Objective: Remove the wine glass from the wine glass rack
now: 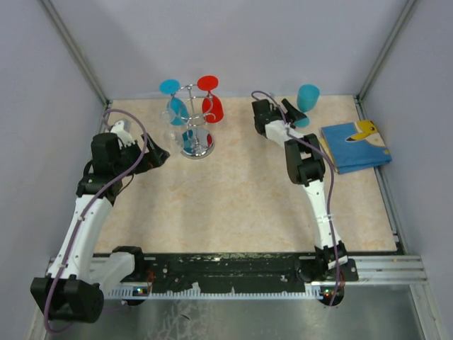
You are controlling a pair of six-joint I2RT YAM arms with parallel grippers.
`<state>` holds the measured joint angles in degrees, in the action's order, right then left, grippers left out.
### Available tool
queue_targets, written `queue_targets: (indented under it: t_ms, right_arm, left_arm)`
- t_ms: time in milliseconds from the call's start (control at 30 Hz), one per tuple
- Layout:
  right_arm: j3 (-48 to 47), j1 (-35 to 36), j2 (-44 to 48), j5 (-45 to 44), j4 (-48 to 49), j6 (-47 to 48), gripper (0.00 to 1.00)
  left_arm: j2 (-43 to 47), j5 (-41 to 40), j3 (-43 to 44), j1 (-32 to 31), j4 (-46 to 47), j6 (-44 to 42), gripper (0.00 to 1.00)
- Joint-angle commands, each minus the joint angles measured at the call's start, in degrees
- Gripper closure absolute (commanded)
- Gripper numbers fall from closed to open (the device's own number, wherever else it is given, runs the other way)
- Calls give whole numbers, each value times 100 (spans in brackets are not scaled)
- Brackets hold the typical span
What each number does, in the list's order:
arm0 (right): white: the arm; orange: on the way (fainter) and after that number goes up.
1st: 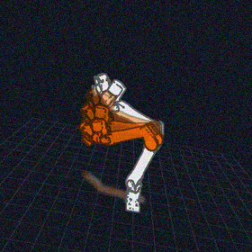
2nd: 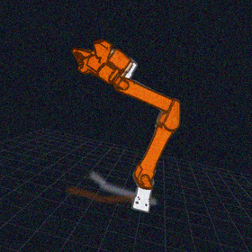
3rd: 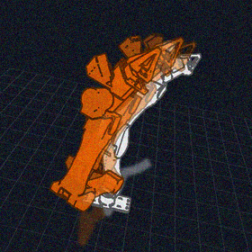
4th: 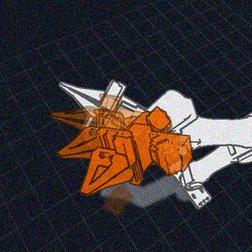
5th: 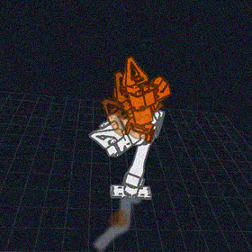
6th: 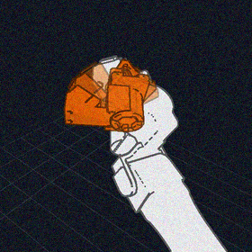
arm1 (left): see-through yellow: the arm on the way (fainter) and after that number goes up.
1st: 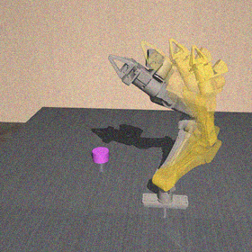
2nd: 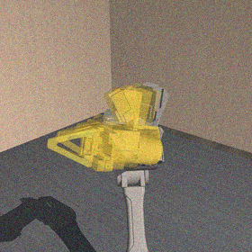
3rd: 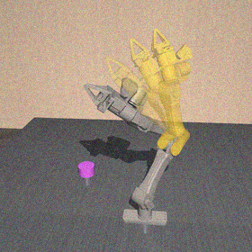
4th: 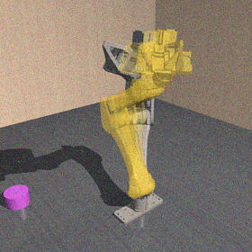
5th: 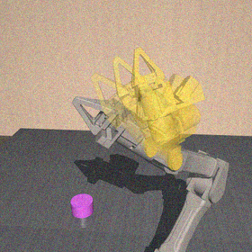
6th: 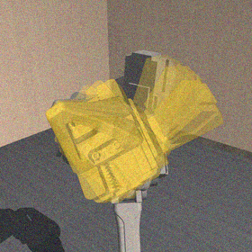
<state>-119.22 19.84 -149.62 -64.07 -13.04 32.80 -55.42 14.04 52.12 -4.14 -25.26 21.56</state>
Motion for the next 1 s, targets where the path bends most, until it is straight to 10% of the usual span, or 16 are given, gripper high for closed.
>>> queue_targets:
  t_ms: [0, 433, 500, 600, 967]
  right_arm:
    - [335, 225, 53, 840, -606, -562, 19]
    - [1180, 844, 1105, 2661, -979, -1718, 21]
    - [1208, 908, 1432, 3125, -1184, -2123, 39]
    - [1234, 909, 2062, 3875, -1430, -2875, 97]
    - [212, 193, 3050, 6612, -2409, -5139, 100]
  left_arm:
    - [-22, 122, -70, -16, 170, -47, 0]
    - [-34, 92, -43, -16, 135, -18, 0]
    - [-45, 90, -35, -15, 135, -12, 0]
    - [-48, 85, -11, -9, 113, 1, 0]
    - [124, 89, 35, -12, 88, 111, 0]
